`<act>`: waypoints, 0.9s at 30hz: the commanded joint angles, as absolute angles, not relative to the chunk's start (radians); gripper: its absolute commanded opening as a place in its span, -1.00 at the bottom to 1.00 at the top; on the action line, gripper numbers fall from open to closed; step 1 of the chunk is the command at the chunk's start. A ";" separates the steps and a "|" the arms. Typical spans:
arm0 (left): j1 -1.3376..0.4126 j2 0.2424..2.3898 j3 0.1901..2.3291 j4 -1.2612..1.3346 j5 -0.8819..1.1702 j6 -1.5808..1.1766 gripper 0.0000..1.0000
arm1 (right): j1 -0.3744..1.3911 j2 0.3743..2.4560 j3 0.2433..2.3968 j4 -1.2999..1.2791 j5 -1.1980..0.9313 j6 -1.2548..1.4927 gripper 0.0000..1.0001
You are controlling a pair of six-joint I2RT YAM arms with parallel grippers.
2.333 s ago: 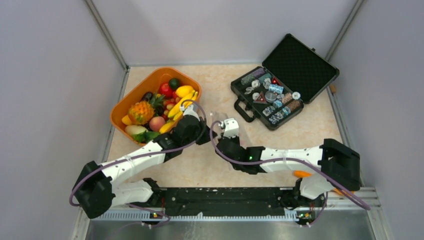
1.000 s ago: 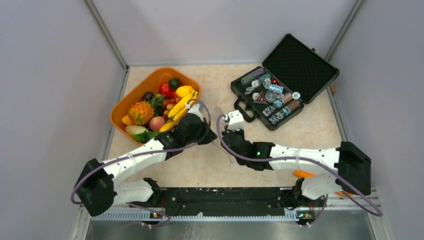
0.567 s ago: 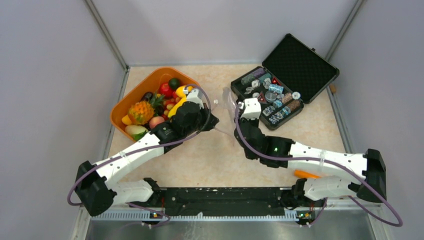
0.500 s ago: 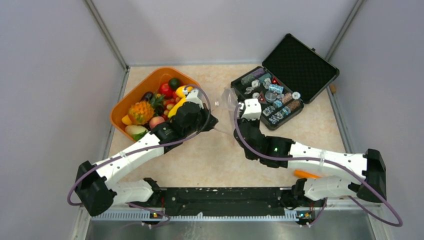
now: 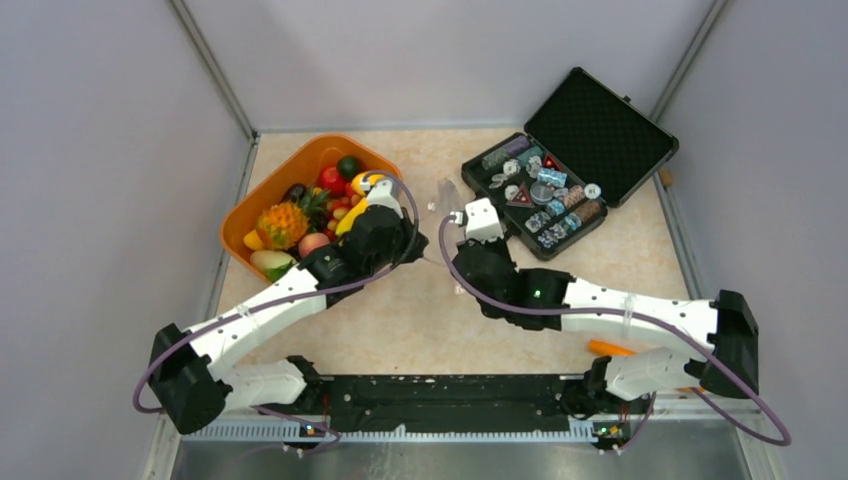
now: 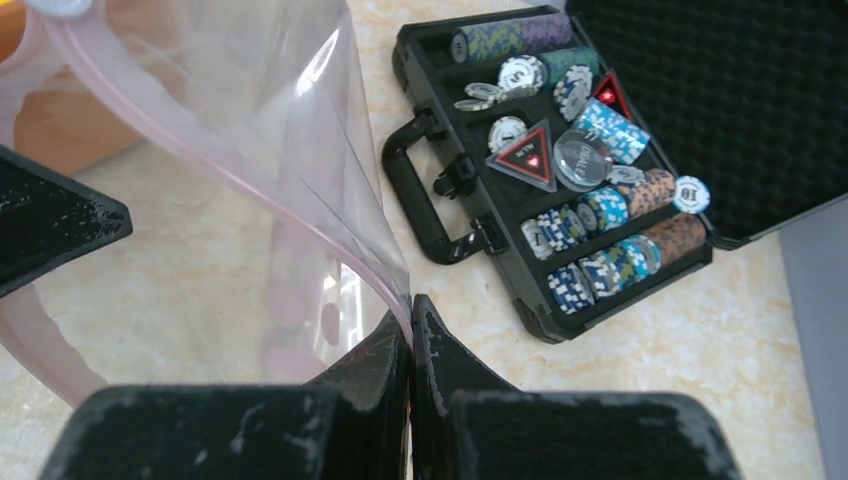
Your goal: Place the food in the zip-top bag and seal the zipper
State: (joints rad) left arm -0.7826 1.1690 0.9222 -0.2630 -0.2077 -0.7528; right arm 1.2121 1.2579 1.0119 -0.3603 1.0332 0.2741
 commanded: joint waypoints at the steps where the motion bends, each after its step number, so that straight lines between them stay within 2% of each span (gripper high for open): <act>1: -0.781 1.143 0.991 -0.253 -0.233 -0.710 -1.00 | 1.202 1.184 1.089 -0.294 1.153 0.178 -1.00; 9: -0.781 1.197 1.083 -0.184 -0.076 -0.690 -1.00 | 1.201 1.049 1.120 -0.171 1.203 -0.068 -1.00; 12: -0.781 1.224 1.102 -0.181 -0.045 -0.693 -1.00 | 1.202 1.044 1.137 -0.244 1.110 -0.100 -1.00; 20: -0.779 1.261 1.004 -0.173 -0.044 -0.739 -1.00 | 1.200 1.277 1.154 -0.531 0.856 0.128 -1.00; 27: -0.764 1.221 0.840 -0.171 -0.141 -0.797 -0.97 | 1.174 1.431 1.113 -0.438 0.693 0.280 -1.00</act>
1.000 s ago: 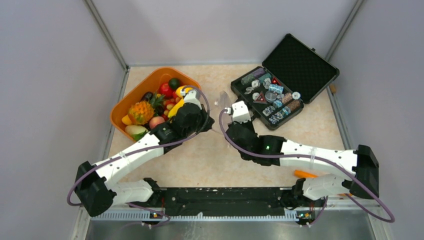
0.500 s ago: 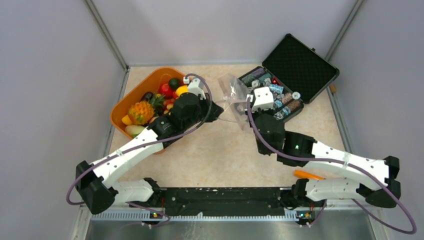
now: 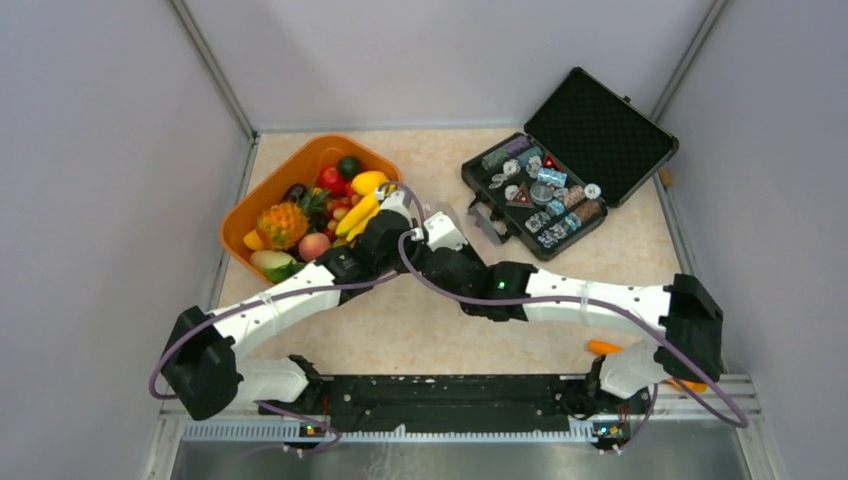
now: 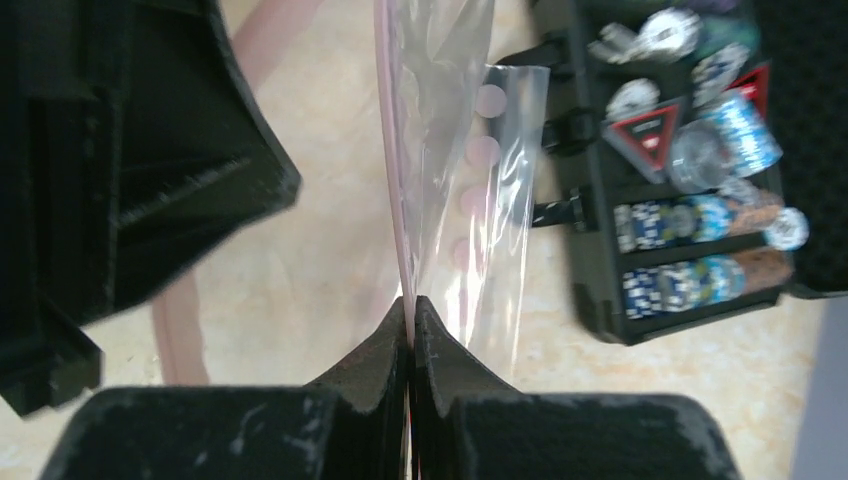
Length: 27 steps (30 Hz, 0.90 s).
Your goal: Place the food in the zip-top bag and seal the zipper
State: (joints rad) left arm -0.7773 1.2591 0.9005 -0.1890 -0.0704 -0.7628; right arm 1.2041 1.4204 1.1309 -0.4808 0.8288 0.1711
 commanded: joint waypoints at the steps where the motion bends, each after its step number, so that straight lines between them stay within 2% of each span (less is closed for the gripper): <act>1: -0.763 1.213 0.825 -0.171 -0.161 -0.798 -0.91 | 1.161 1.430 1.105 -0.407 0.653 0.295 -1.00; 4: -0.759 1.199 0.799 -0.190 -0.207 -0.800 -0.83 | 1.114 1.421 1.070 -0.324 0.547 0.342 -1.00; 7: -0.754 1.203 0.790 -0.209 -0.238 -0.798 -0.57 | 1.077 1.420 1.050 -0.278 0.485 0.361 -1.00; 8: -0.752 1.205 0.788 -0.205 -0.232 -0.795 -0.57 | 1.071 1.425 1.048 -0.273 0.476 0.364 -1.00; 14: -0.749 1.213 0.791 -0.155 -0.151 -0.788 -0.32 | 1.068 1.475 1.019 -0.216 0.459 0.454 -1.00; 15: -0.749 1.210 0.797 -0.163 -0.149 -0.786 -0.21 | 1.068 1.476 0.999 -0.195 0.459 0.465 -1.00; 18: -0.747 1.188 0.803 -0.197 -0.156 -0.777 -0.17 | 1.068 1.477 0.979 -0.169 0.467 0.483 -1.00; 23: -0.741 1.141 0.804 -0.243 -0.154 -0.764 0.10 | 1.066 1.505 0.988 -0.164 0.467 0.501 -1.00; 27: -0.741 1.101 0.824 -0.296 -0.153 -0.755 0.17 | 1.067 1.509 0.967 -0.130 0.471 0.534 -1.00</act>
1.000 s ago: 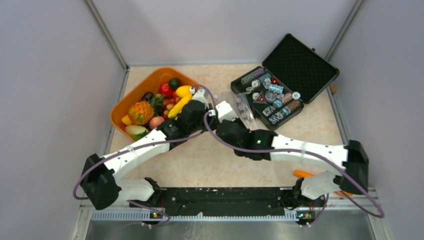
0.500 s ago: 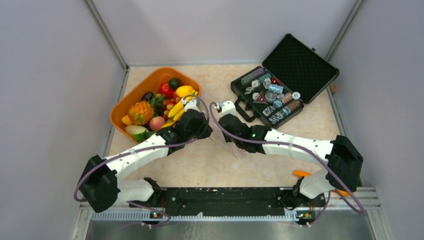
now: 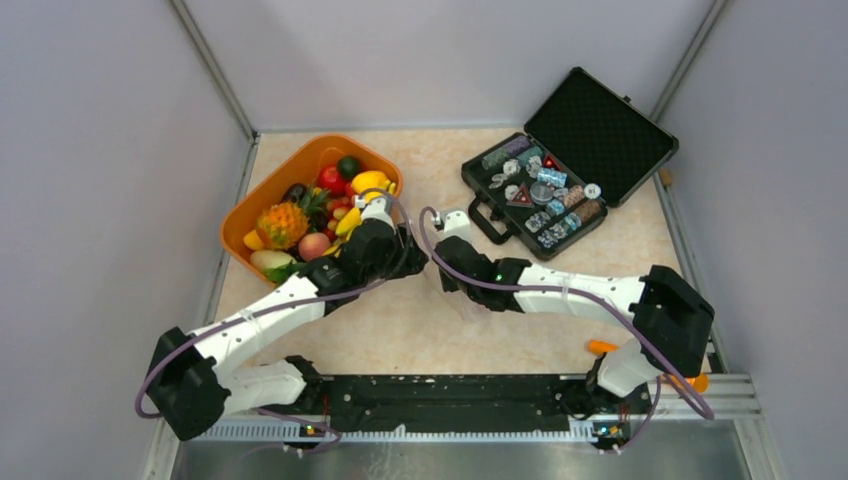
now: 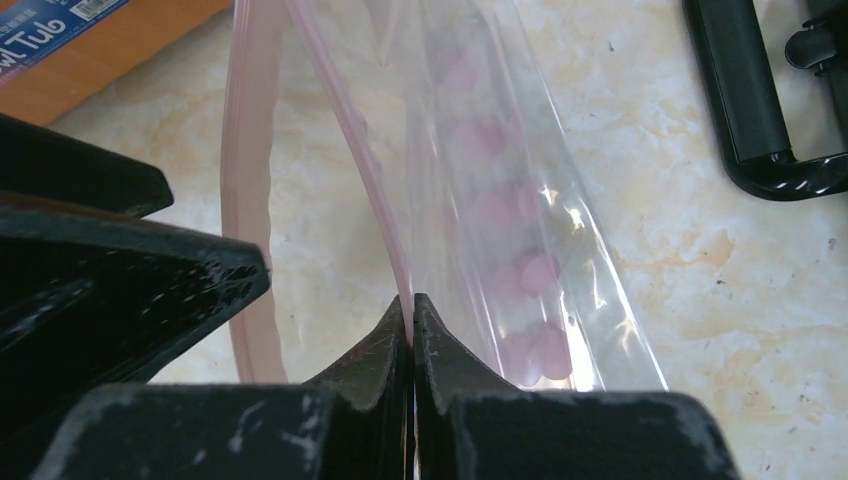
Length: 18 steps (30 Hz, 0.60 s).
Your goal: Place the food in the zip-top bag and seal the zipper
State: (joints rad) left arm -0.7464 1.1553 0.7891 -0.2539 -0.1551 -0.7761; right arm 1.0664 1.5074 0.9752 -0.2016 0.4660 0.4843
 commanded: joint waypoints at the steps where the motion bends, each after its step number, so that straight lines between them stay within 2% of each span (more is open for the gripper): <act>1: -0.741 1.085 0.830 -0.312 -0.160 -0.750 0.18 | 1.067 1.509 0.964 -0.124 0.474 0.538 -1.00; 5: -0.737 1.001 0.863 -0.360 -0.213 -0.709 0.44 | 1.068 1.508 0.960 -0.115 0.481 0.542 -1.00; 12: -0.673 0.946 1.016 -0.450 -0.278 -0.564 0.68 | 1.067 1.485 0.940 -0.090 0.483 0.549 -1.00; 18: -0.397 1.018 1.118 -0.472 -0.142 -0.493 0.74 | 1.067 1.477 0.936 -0.096 0.492 0.549 -1.00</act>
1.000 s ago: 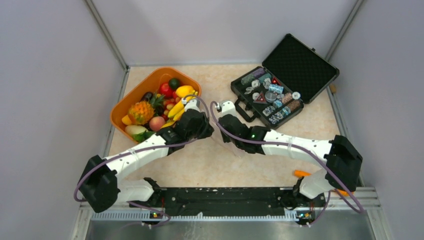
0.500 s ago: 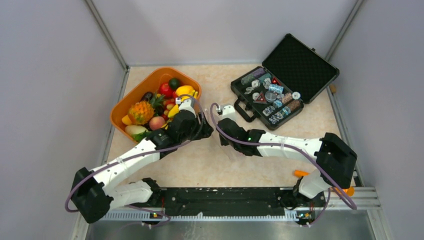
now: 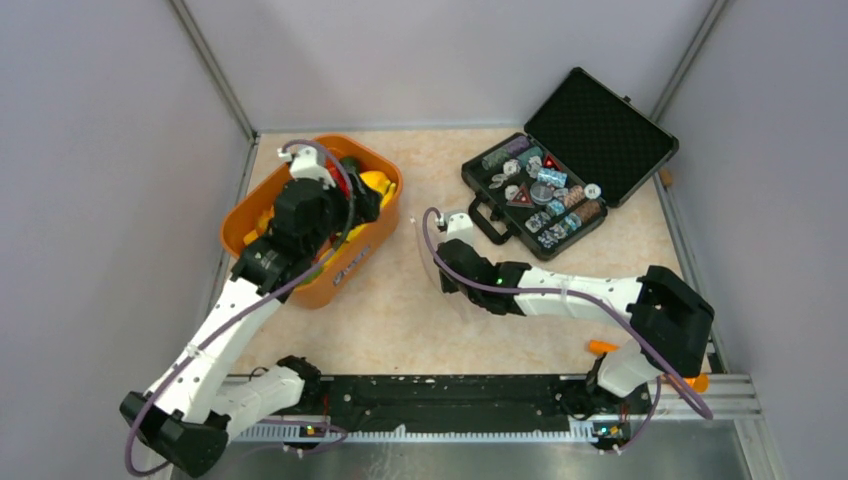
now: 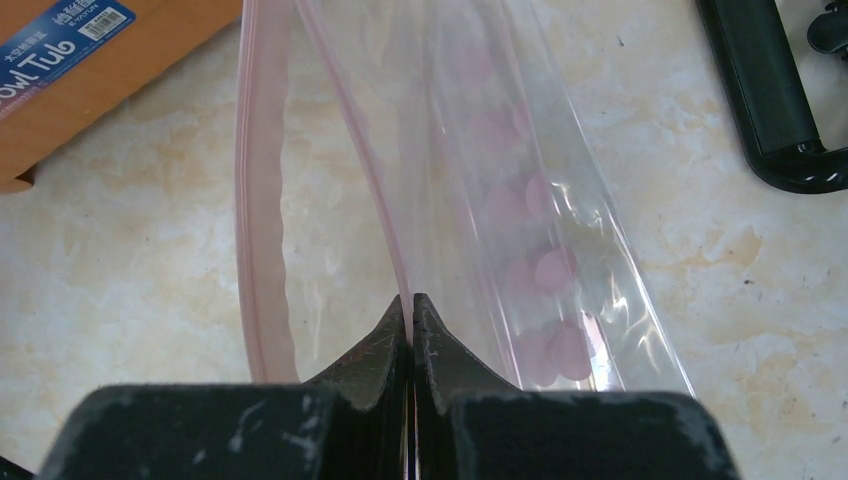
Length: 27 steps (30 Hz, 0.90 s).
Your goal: Place the food in the zip-top bag and seal the zipper
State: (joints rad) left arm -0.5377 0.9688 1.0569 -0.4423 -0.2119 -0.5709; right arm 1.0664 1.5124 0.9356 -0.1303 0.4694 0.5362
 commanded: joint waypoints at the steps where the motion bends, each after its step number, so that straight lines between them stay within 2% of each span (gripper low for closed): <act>1: -0.364 1.037 1.136 -0.469 -0.127 -0.474 0.74 | 1.067 1.476 0.933 -0.094 0.491 0.550 -1.00; 7: -0.244 1.190 1.228 -0.497 -0.015 -0.442 0.75 | 1.067 1.479 0.941 -0.090 0.478 0.542 -1.00; 14: -0.172 1.293 1.206 -0.462 0.120 -0.417 0.72 | 1.067 1.470 0.945 -0.098 0.473 0.530 -1.00; 17: -0.112 1.358 1.221 -0.406 0.274 -0.386 0.74 | 1.066 1.467 0.946 -0.095 0.462 0.522 -1.00; 24: -0.025 1.572 1.421 -0.466 0.261 -0.410 0.68 | 1.066 1.459 0.949 -0.109 0.461 0.510 -1.00; 27: -0.007 1.619 1.420 -0.365 0.305 -0.440 0.68 | 1.067 1.456 0.949 -0.106 0.459 0.506 -1.00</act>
State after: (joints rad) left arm -0.0319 1.5787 1.3773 -0.4698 0.2462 -0.4168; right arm 1.0664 1.4998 0.9356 -0.1223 0.4606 0.5190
